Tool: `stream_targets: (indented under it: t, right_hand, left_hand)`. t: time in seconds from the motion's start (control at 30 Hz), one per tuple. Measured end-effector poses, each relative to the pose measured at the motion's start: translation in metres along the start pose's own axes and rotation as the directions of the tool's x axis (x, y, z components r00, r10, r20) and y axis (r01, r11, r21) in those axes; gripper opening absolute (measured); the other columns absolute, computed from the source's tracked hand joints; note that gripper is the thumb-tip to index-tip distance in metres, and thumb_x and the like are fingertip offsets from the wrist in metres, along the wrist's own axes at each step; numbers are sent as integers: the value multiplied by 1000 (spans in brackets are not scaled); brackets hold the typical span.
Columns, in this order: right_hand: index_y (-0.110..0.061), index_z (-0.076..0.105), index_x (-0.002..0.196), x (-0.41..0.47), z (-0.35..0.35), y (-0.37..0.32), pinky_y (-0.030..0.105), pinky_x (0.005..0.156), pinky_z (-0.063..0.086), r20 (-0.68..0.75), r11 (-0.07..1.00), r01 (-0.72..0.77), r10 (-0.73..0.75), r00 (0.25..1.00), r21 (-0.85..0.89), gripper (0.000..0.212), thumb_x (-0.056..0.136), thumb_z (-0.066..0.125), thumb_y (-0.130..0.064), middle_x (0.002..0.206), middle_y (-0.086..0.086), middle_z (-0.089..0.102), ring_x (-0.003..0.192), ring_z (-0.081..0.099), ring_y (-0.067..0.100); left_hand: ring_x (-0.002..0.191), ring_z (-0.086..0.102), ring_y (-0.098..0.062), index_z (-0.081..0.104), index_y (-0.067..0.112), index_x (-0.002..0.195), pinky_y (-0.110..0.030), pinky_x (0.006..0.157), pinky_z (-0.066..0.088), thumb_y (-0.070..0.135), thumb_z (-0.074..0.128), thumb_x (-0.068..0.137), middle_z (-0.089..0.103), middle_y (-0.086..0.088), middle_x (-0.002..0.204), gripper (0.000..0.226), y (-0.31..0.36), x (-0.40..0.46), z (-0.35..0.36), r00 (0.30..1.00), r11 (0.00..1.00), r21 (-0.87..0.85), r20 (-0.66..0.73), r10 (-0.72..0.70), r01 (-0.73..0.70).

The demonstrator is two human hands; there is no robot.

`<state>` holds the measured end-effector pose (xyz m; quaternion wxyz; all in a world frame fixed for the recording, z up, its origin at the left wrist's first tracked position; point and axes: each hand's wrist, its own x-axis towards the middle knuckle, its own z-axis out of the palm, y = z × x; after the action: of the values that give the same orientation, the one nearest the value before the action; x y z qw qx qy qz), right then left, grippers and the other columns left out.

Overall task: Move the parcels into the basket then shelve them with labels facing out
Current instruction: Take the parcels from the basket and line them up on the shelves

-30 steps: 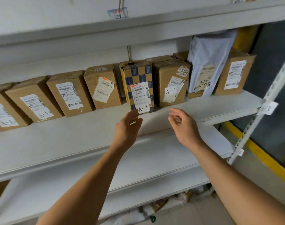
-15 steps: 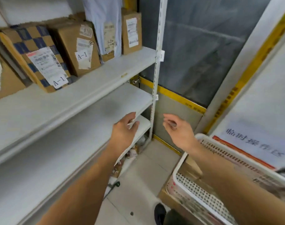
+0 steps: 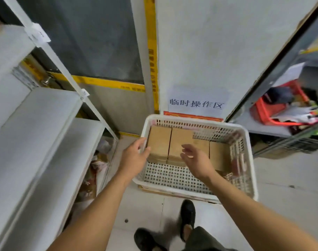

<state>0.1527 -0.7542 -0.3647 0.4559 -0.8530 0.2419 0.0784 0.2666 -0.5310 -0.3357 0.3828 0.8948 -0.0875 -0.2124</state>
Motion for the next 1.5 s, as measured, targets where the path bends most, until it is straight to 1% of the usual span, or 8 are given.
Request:
stream_targets:
  t: [0.27, 0.6, 0.87, 1.03, 1.23, 1.37, 1.43, 1.5]
  right_hand:
    - [-19, 47, 154, 61, -30, 107, 27, 96, 47, 59, 983, -180, 178, 982, 42, 51, 108, 56, -39, 145, 5, 63, 130, 61, 22]
    - [-22, 33, 163, 154, 20, 174, 46, 112, 51, 133, 888, -417, 397, 908, 194, 66, 106, 56, -47, 161, 3, 48, 139, 56, 25]
    - [-24, 21, 168, 206, 58, 206, 37, 113, 40, 160, 772, -498, 476, 865, 394, 76, 105, 59, -44, 167, 2, 38, 147, 46, 27]
    - [-24, 25, 166, 216, 64, 215, 41, 116, 43, 157, 719, -477, 467, 870, 505, 82, 100, 67, -50, 156, -6, 48, 142, 47, 21]
    - [-13, 37, 158, 203, 51, 214, 28, 98, 51, 146, 652, -462, 478, 866, 601, 110, 76, 85, -67, 146, 1, 58, 130, 58, 23]
    - [-23, 31, 147, 184, 28, 199, 18, 85, 57, 119, 594, -383, 434, 893, 707, 96, 76, 93, -43, 134, 1, 62, 121, 64, 20]
    - [-36, 24, 144, 175, 20, 187, 35, 102, 57, 115, 578, -338, 387, 915, 743, 105, 71, 98, -39, 141, 5, 59, 127, 63, 24]
    - [-31, 25, 150, 167, 13, 169, 41, 112, 50, 87, 610, -296, 348, 933, 735, 112, 67, 100, -41, 146, 5, 57, 131, 61, 22]
  left_hand:
    - [143, 48, -21, 45, 30, 158, -47, 118, 44, 44, 60, 105, 48, 0, 159, 57, 13, 67, 124, 978, 991, 99, 179, -110, 93]
    - [159, 15, -26, 13, 21, 168, -43, 130, 21, 40, 53, 109, 15, -1, 175, 74, -41, 169, 223, 921, 931, 363, 344, -181, 47]
    - [162, 1, -28, 6, 17, 168, -46, 131, 13, 40, 51, 106, 4, -8, 177, 80, -78, 200, 270, 919, 863, 494, 380, -108, -103]
    - [160, 5, -25, 17, 14, 168, -41, 131, 10, 32, 57, 105, 15, -2, 176, 77, -79, 191, 281, 962, 929, 367, 267, -60, -44]
    - [153, 34, -19, 22, 37, 164, -44, 124, 37, 23, 55, 107, 27, 8, 171, 68, -56, 174, 282, 963, 991, -28, 242, -117, 127]
    - [147, 42, -10, 27, 43, 161, -44, 118, 46, 21, 53, 108, 39, 12, 163, 63, -31, 152, 266, 989, 992, -119, 148, -11, 29]
    - [146, 39, -5, 23, 39, 164, -40, 118, 46, 24, 53, 108, 36, 8, 163, 65, -18, 142, 256, 996, 987, -160, 84, 22, -8]
    - [138, 30, 18, 29, 34, 164, -16, 115, 39, 30, 52, 110, 32, 0, 163, 60, -1, 134, 244, 996, 980, -198, 85, -13, 30]
